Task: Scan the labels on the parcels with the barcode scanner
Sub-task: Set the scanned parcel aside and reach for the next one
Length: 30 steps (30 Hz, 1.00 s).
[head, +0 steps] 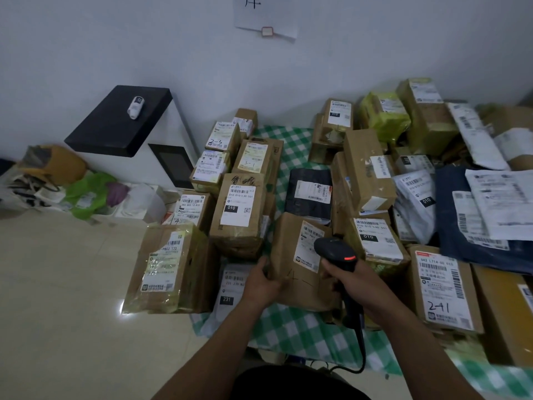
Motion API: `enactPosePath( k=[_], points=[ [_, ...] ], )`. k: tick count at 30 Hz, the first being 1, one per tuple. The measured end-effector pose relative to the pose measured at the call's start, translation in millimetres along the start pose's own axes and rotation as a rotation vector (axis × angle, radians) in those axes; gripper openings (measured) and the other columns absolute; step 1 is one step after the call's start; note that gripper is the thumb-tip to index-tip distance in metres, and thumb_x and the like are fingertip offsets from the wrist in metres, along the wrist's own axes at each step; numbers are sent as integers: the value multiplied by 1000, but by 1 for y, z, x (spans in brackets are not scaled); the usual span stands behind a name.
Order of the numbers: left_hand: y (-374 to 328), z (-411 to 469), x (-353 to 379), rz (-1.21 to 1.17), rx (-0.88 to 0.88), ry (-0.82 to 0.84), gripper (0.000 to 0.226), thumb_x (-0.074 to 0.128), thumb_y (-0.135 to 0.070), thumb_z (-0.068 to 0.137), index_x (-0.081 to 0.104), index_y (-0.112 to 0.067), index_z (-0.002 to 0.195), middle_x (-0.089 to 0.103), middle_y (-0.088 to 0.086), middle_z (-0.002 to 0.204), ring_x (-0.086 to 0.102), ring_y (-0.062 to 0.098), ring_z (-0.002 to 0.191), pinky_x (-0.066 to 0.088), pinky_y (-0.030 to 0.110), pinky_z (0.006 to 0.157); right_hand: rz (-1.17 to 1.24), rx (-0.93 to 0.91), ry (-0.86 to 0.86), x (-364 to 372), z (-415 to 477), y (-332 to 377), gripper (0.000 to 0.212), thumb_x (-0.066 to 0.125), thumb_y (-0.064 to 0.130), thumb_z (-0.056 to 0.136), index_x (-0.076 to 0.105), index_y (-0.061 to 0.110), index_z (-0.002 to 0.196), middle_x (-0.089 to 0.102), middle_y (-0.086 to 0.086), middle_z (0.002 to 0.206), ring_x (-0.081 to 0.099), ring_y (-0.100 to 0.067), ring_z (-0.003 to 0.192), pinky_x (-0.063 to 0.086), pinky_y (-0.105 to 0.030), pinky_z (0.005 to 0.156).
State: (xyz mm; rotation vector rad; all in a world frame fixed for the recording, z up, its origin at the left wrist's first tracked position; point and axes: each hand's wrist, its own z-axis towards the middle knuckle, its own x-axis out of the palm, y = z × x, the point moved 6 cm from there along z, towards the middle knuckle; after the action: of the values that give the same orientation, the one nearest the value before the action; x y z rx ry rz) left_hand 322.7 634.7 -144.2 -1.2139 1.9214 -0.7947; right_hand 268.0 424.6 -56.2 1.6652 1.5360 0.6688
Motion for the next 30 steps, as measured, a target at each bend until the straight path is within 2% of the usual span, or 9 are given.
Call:
enactPosePath(
  k=[3,5,6,9,11,15,19,25,30],
  points=[
    [-12,-5,-3,-2,38,26,81,84,-19,84,41,-21,153,56,-4,138,55,19,124,50,34,101,9,-16,6,-1,0,10,23,73,35,94,75,19,109,78,-2,88,69,-16,71,55,-37,75],
    [-22,-12,-8,19,113,22,75,82,-18,85,43,-26,149,54,-19,119,51,10,111,46,27,92,40,-34,8,-2,-2,17,27,74,35,92,73,17,112,78,-3,88,67,-15,70,52,-35,71],
    [-25,-15,-10,16,137,16,72,82,-19,86,43,-31,145,52,-23,115,50,8,110,45,26,91,68,-45,1,-3,-3,22,27,74,33,92,73,15,113,77,-5,88,67,-16,70,51,-35,69],
    [-26,-21,-20,-36,178,-34,82,82,-22,86,37,-35,153,55,-13,135,52,9,120,47,26,95,141,-76,-29,-9,-10,40,18,70,26,97,74,11,105,76,-10,88,65,-21,73,52,-38,71],
    [-32,-23,-22,-101,221,-42,88,83,-20,85,34,-39,155,53,-12,140,52,9,126,50,29,99,150,-77,-50,-11,-14,55,17,69,27,98,74,12,98,76,-5,85,64,-19,69,50,-40,69],
    [-52,-22,-18,-175,283,-49,91,82,-12,84,31,-45,153,52,-17,135,51,7,126,51,30,99,165,-81,-54,-14,-22,84,17,70,28,97,74,12,97,77,-6,84,61,-18,65,49,-35,61],
    [-58,-15,-14,-162,289,-58,92,79,-4,84,32,-41,154,51,-10,142,51,11,129,51,26,97,119,-91,-16,-15,-27,98,22,73,33,94,74,12,101,75,-9,83,59,-21,67,48,-34,59],
    [-56,-16,-11,-168,279,-69,91,77,-2,85,32,-38,155,50,-10,138,50,11,127,49,13,78,122,-95,-1,-16,-33,102,20,71,30,96,71,13,106,71,-6,74,59,-15,60,48,-30,58],
    [-56,-16,-11,-195,274,-74,90,78,-3,84,33,-39,153,51,-8,141,52,12,127,50,18,85,113,-92,13,-17,-36,103,21,72,30,96,70,14,110,71,-6,74,60,-14,59,49,-29,58]
  ],
)
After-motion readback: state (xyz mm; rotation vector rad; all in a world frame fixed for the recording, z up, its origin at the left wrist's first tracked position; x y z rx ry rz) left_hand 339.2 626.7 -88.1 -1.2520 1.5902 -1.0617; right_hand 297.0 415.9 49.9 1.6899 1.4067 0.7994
